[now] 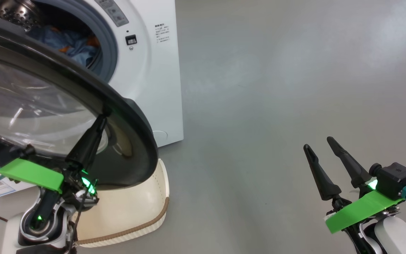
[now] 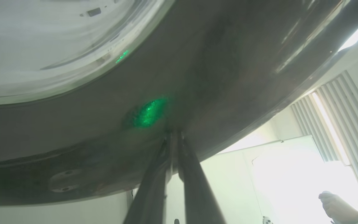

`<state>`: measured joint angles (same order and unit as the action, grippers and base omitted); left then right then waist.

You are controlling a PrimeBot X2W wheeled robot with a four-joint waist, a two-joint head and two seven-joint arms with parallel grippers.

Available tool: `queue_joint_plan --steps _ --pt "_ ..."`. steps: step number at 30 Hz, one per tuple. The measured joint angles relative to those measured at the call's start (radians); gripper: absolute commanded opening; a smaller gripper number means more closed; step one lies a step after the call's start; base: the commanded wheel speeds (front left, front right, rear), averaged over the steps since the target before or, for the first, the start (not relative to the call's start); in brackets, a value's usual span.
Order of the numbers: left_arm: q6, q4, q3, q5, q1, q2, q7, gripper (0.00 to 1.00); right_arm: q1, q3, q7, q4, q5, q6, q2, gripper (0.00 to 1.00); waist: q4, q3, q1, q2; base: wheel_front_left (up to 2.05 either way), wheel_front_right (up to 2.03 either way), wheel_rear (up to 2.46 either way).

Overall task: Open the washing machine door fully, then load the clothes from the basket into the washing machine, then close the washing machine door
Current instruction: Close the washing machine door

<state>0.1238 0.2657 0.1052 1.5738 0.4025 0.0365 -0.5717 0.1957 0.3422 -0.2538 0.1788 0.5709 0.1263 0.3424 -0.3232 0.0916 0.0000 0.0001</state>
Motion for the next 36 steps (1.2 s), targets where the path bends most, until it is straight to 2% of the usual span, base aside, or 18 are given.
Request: queue_joint_plan --steps 4,8,9,10,16,22,26,33,36 --pt "0.000 -0.003 0.000 -0.011 -0.016 0.001 0.005 0.02 -0.001 -0.001 0.000 0.000 0.000 0.000 0.001 1.00 0.017 -0.006 0.0000 0.0000 0.00 0.00 0.00" --pt "0.000 -0.014 -0.005 -0.029 -0.046 0.006 0.015 0.50 -0.001 -0.009 0.000 0.000 0.000 0.000 0.002 1.00 0.038 -0.012 -0.0001 0.0000 0.00 0.00 0.00" --pt "0.000 -0.023 -0.008 -0.041 -0.053 0.010 0.023 0.83 -0.001 -0.012 0.000 0.000 0.000 0.000 0.002 1.00 0.044 -0.014 0.0000 0.0000 0.00 0.00 0.00" --pt "0.000 -0.031 -0.014 -0.062 -0.061 0.015 0.032 1.00 -0.001 -0.013 0.000 0.000 0.000 0.000 0.002 1.00 0.049 -0.015 -0.0001 0.0000 0.00 0.00 0.00" --pt "0.000 -0.091 -0.054 -0.167 -0.126 0.063 0.108 1.00 -0.003 -0.019 0.000 0.000 0.000 0.000 0.003 1.00 0.070 -0.023 -0.0001 0.0000 0.00 0.00 0.00" --pt "0.000 -0.173 -0.079 -0.256 -0.183 0.123 0.282 1.00 -0.005 -0.026 0.000 -0.001 0.000 0.000 0.006 1.00 0.091 -0.029 -0.0001 -0.0001 0.00 0.00 0.00" --pt "0.000 -0.179 -0.125 -0.323 -0.220 0.172 0.397 1.00 -0.007 -0.029 0.000 -0.002 0.000 0.000 0.009 1.00 0.105 -0.033 -0.0001 0.0000 0.00 0.00 0.00" --pt "0.000 -0.167 -0.222 -0.400 -0.264 0.248 0.534 1.00 -0.024 -0.033 0.000 -0.004 0.000 0.000 0.012 1.00 0.129 -0.044 0.0000 0.0000 0.00 0.00 0.00" --pt "0.000 -0.160 -0.268 -0.479 -0.277 0.293 0.602 1.00 -0.025 -0.033 0.000 -0.004 0.000 0.000 0.012 1.00 0.136 -0.049 0.0000 0.0000 0.00 0.00 0.00"
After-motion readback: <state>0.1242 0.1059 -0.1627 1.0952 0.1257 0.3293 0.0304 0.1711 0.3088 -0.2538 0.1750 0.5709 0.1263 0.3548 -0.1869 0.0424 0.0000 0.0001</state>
